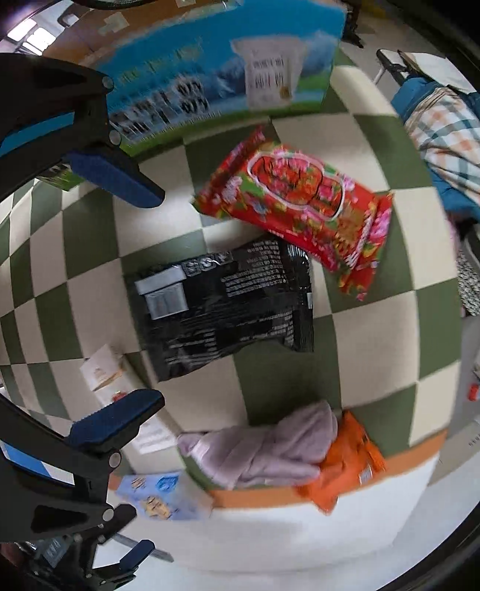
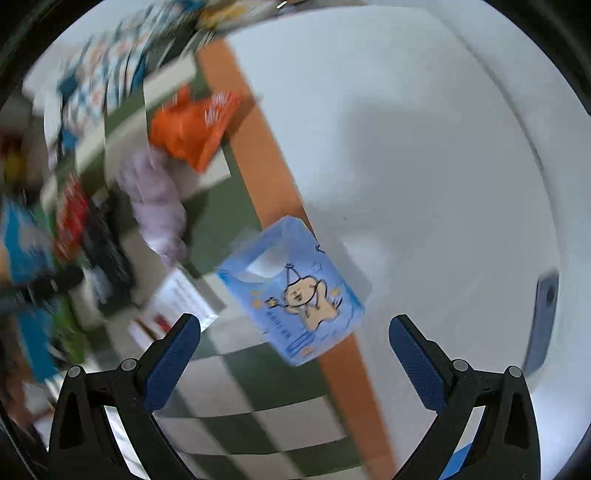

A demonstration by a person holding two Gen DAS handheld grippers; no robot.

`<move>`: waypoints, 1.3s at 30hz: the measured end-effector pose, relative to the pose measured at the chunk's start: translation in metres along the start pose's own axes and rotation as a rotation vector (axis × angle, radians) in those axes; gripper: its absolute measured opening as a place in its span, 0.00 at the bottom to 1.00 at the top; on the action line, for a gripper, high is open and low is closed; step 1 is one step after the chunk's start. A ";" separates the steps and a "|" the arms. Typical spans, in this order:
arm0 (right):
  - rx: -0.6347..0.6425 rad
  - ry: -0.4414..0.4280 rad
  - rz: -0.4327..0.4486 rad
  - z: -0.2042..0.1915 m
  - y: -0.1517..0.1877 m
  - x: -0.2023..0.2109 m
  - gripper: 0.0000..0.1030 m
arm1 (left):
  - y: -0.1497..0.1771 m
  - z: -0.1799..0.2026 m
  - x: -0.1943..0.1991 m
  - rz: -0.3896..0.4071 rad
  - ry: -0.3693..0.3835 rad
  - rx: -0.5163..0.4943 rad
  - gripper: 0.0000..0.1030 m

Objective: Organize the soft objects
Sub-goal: 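Grasp the black bag with left tool while right tool grasps blue tissue pack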

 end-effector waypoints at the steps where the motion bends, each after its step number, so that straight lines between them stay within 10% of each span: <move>1: 0.030 0.014 -0.023 0.000 -0.003 -0.009 1.00 | -0.003 0.002 -0.004 -0.006 -0.004 0.002 0.97; 11: 0.113 0.064 -0.156 0.007 -0.014 -0.072 1.00 | -0.022 0.026 -0.040 -0.054 -0.048 -0.007 0.80; 16: 0.067 0.051 -0.141 0.017 -0.017 -0.079 0.90 | -0.021 0.033 -0.031 0.002 -0.081 -0.021 0.52; 29: 0.019 0.060 -0.086 0.021 -0.018 -0.063 0.48 | 0.030 0.052 -0.005 0.055 -0.065 -0.029 0.46; 39: -0.027 -0.063 -0.041 0.014 0.003 -0.025 0.44 | 0.105 0.043 0.044 0.140 0.035 -0.026 0.46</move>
Point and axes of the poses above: each gripper's, at about its wrist camera, not at the fingertips, and x roughly against the way its jaws point, z to its right, y to its underside, the point moved 5 cm from there along -x, roughly the way its jaws point, and after that the axes turned 13 degrees about -y, right-handed, at the moved point
